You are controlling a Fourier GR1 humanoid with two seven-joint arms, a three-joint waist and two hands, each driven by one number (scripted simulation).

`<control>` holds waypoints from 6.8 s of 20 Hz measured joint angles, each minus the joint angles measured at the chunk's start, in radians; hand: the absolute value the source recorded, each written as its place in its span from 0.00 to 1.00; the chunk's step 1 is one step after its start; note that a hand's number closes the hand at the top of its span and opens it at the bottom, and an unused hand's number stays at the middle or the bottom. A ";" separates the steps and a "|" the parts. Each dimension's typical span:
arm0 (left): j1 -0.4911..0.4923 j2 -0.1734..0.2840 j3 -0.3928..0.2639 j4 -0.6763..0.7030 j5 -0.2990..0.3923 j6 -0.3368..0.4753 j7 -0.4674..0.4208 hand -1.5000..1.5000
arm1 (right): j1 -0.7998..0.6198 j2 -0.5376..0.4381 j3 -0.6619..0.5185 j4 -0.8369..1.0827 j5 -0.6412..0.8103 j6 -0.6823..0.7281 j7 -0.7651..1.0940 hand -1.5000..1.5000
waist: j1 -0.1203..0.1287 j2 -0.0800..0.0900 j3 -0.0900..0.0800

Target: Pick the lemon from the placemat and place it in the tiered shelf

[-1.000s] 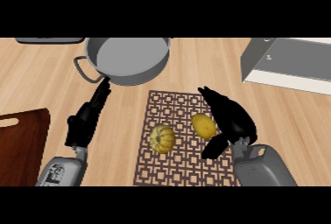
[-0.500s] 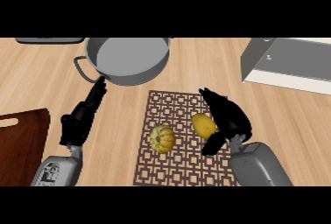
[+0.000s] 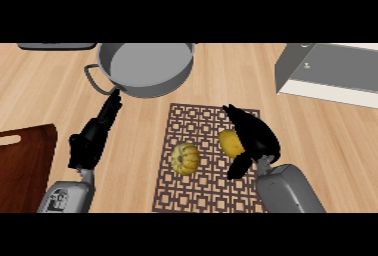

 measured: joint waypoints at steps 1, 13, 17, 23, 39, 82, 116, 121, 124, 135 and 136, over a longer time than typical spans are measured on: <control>-0.003 -0.010 -0.003 0.008 -0.007 0.007 -0.004 0.50 | -0.008 0.003 -0.007 0.015 0.003 0.000 -0.006 0.00 | 0.000 0.000 0.000; -0.005 -0.016 0.012 -0.003 -0.015 -0.011 0.005 0.50 | 0.001 -0.038 0.018 0.083 0.092 -0.018 -0.141 1.00 | 0.001 -0.001 0.000; -0.010 -0.009 0.026 0.018 -0.012 -0.018 -0.008 0.50 | 0.006 0.003 -0.005 0.069 0.120 -0.065 -0.044 1.00 | -0.002 -0.001 0.000; 0.005 -0.015 0.019 -0.007 -0.019 -0.015 0.009 0.50 | 0.033 0.024 -0.024 -0.007 0.128 -0.146 0.163 1.00 | -0.002 -0.001 0.000; 0.009 -0.029 0.013 -0.002 -0.032 -0.007 -0.002 0.50 | -0.002 0.033 0.057 -0.476 0.094 -0.395 0.412 1.00 | -0.007 -0.003 0.000; -0.037 -0.027 0.040 0.051 -0.029 -0.037 -0.018 0.50 | -0.628 -0.442 -0.523 -0.040 0.248 -0.329 0.219 1.00 | 0.007 0.002 0.000; -0.007 -0.032 0.033 -0.021 -0.038 -0.037 0.022 0.50 | -0.676 -0.597 -0.697 0.705 0.125 -0.939 -0.158 0.00 | 0.009 0.003 0.000; -0.003 -0.047 0.022 -0.012 -0.049 -0.026 0.011 0.50 | -0.653 -0.576 -0.711 0.668 0.078 -0.963 -0.137 0.00 | 0.005 0.001 0.000; 0.005 -0.042 0.026 -0.006 -0.050 -0.030 -0.003 0.50 | -0.664 -0.587 -0.735 0.642 0.013 -0.933 -0.146 0.00 | 0.004 0.001 0.000; -0.017 -0.045 0.036 0.037 -0.053 -0.025 -0.016 0.50 | -0.672 -0.613 -0.778 0.512 -0.174 -0.844 -0.155 0.00 | 0.001 0.000 0.000; -0.016 -0.047 0.032 0.029 -0.056 -0.022 -0.011 0.50 | -0.686 -0.612 -0.789 0.505 -0.187 -0.859 -0.152 0.00 | 0.003 0.000 0.000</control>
